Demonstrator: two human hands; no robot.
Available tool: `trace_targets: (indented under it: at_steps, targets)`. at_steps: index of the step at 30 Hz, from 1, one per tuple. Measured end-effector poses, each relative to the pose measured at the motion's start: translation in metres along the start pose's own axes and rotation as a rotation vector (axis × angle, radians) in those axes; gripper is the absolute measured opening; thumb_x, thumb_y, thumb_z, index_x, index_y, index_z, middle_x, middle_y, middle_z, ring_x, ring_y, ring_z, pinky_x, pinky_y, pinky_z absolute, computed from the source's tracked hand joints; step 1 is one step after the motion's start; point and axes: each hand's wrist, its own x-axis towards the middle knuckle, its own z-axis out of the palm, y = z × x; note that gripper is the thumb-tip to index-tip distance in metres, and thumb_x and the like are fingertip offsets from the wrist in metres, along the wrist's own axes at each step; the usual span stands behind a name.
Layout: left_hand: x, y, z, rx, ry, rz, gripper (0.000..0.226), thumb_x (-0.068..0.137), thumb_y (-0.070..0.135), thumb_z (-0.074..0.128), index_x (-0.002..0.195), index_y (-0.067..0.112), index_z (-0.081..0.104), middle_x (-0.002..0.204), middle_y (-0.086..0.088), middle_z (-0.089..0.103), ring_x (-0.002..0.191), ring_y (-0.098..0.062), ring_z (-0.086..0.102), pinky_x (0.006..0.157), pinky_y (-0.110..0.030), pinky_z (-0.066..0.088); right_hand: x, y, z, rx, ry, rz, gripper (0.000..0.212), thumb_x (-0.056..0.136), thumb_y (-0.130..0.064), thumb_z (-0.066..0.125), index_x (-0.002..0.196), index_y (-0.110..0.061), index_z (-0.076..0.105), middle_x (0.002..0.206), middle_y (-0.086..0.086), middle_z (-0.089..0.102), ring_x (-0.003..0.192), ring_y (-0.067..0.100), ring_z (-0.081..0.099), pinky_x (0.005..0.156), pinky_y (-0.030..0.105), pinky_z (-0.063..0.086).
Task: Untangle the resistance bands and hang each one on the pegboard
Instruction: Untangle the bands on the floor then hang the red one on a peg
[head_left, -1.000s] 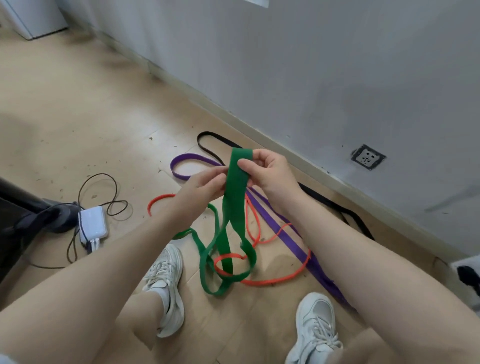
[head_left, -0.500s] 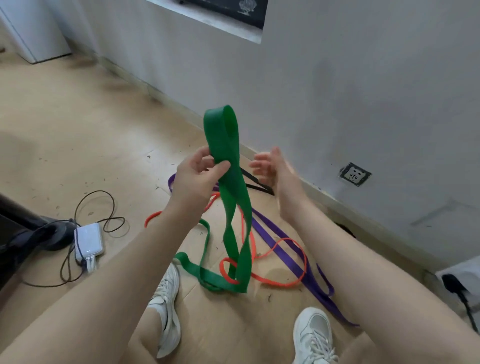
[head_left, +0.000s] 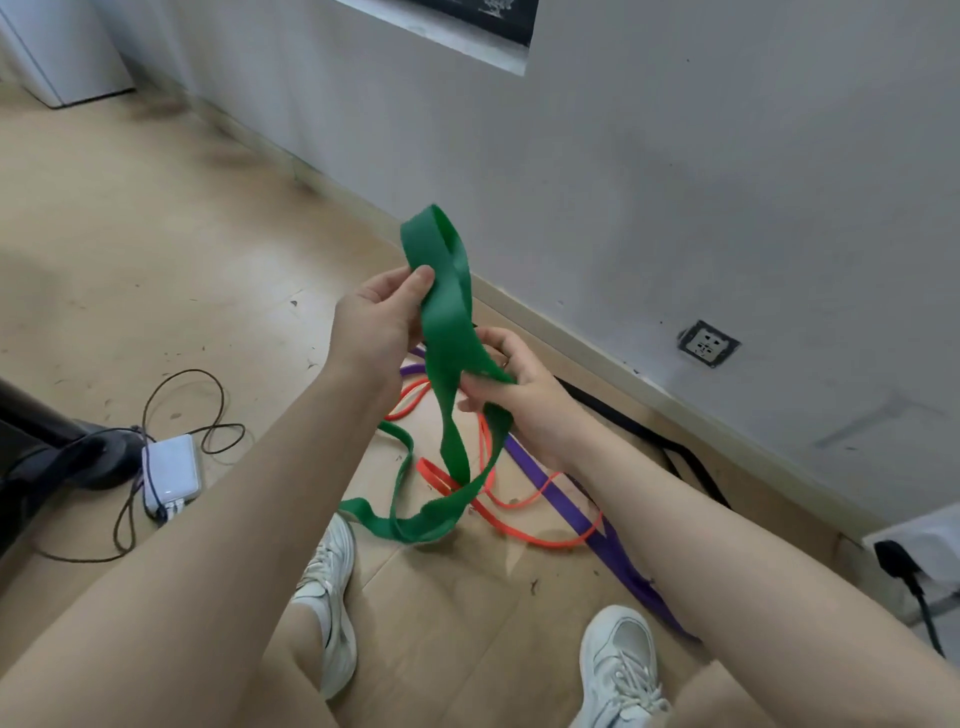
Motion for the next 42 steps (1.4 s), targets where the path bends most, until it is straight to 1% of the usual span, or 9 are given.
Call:
trace_targets:
  at_steps: [7, 12, 16, 20, 23, 27, 34, 38, 42]
  targets:
    - [0.000, 0.004, -0.013, -0.016, 0.093, 0.035, 0.015, 0.091, 0.012, 0.059, 0.106, 0.011, 0.057, 0.094, -0.007, 0.070, 0.086, -0.022, 0.070, 0.073, -0.030, 0.059, 0.013, 0.011, 0.011, -0.024, -0.070, 0.076, 0.050, 0.088, -0.004, 0.060, 0.132, -0.016, 0.040, 0.120, 0.009, 0.063, 0.106, 0.023, 0.063, 0.097, 0.040, 0.049]
    - [0.002, 0.005, -0.017, -0.034, 0.069, 0.043, 0.024, 0.092, 0.016, 0.057, 0.114, 0.008, 0.051, 0.097, -0.009, 0.069, 0.087, -0.021, 0.069, 0.073, -0.030, 0.059, 0.028, 0.003, 0.029, -0.260, 0.102, -0.046, 0.027, 0.090, -0.009, 0.057, 0.116, -0.010, 0.064, 0.102, 0.008, 0.070, 0.091, 0.023, 0.067, 0.078, 0.030, 0.056]
    - [0.004, -0.018, -0.031, 0.209, -0.159, -0.104, 0.034, 0.093, 0.046, 0.046, 0.108, 0.017, 0.055, 0.109, -0.001, 0.067, 0.103, -0.013, 0.062, 0.090, -0.030, 0.047, 0.039, -0.014, 0.024, 0.021, 0.233, -0.045, 0.016, 0.089, -0.005, 0.058, 0.103, -0.008, 0.066, 0.095, 0.011, 0.070, 0.086, 0.025, 0.069, 0.074, 0.035, 0.059]
    - [-0.003, -0.032, -0.046, 0.376, -0.361, -0.070, 0.036, 0.089, 0.020, 0.060, 0.123, 0.023, 0.051, 0.112, 0.009, 0.065, 0.103, -0.003, 0.063, 0.083, -0.015, 0.051, 0.053, -0.025, 0.020, 0.306, 0.296, 0.062, 0.011, 0.088, -0.009, 0.061, 0.097, -0.004, 0.062, 0.094, 0.009, 0.068, 0.080, 0.018, 0.069, 0.067, 0.025, 0.056]
    - [-0.007, -0.031, -0.051, 0.453, -0.355, -0.011, 0.047, 0.084, 0.008, 0.065, 0.126, 0.025, 0.048, 0.111, 0.007, 0.063, 0.096, -0.004, 0.066, 0.071, -0.015, 0.054, 0.058, -0.029, 0.023, 0.456, 0.289, 0.111, 0.022, 0.087, -0.011, 0.062, 0.105, 0.002, 0.059, 0.101, 0.012, 0.065, 0.085, 0.019, 0.066, 0.065, 0.021, 0.056]
    - [-0.008, -0.026, -0.047, 0.583, -0.175, 0.157, 0.040, 0.081, 0.011, 0.069, 0.117, 0.021, 0.052, 0.099, 0.002, 0.068, 0.084, -0.013, 0.069, 0.074, -0.028, 0.057, 0.062, -0.036, 0.031, 0.540, 0.267, 0.094, 0.021, 0.088, -0.016, 0.062, 0.100, 0.001, 0.060, 0.099, 0.012, 0.063, 0.087, 0.019, 0.062, 0.060, 0.016, 0.053]
    - [-0.004, -0.015, -0.032, 0.634, -0.007, 0.255, 0.039, 0.074, 0.025, 0.076, 0.106, 0.019, 0.054, 0.095, 0.002, 0.067, 0.084, -0.018, 0.067, 0.075, -0.037, 0.058, 0.042, 0.007, 0.020, 0.163, 0.176, -0.010, 0.045, 0.094, -0.050, 0.042, 0.121, -0.017, 0.056, 0.118, -0.002, 0.063, 0.112, 0.014, 0.057, 0.099, 0.032, 0.044]
    - [-0.006, -0.011, -0.019, 0.545, 0.035, 0.224, 0.043, 0.077, 0.026, 0.074, 0.112, 0.016, 0.052, 0.097, 0.005, 0.063, 0.088, -0.010, 0.064, 0.070, -0.023, 0.057, 0.009, 0.053, 0.022, -0.175, -0.042, 0.119, 0.037, 0.094, -0.033, 0.052, 0.130, -0.034, 0.044, 0.133, -0.012, 0.051, 0.123, 0.004, 0.045, 0.100, 0.026, 0.037]
    - [-0.007, -0.007, -0.015, 0.463, 0.085, 0.205, 0.040, 0.082, 0.022, 0.070, 0.115, 0.015, 0.050, 0.097, 0.005, 0.064, 0.085, -0.006, 0.063, 0.060, -0.012, 0.052, 0.000, 0.064, 0.040, -0.252, 0.016, 0.101, 0.052, 0.084, -0.027, 0.068, 0.129, -0.027, 0.041, 0.126, -0.012, 0.052, 0.113, 0.006, 0.048, 0.086, 0.017, 0.041]
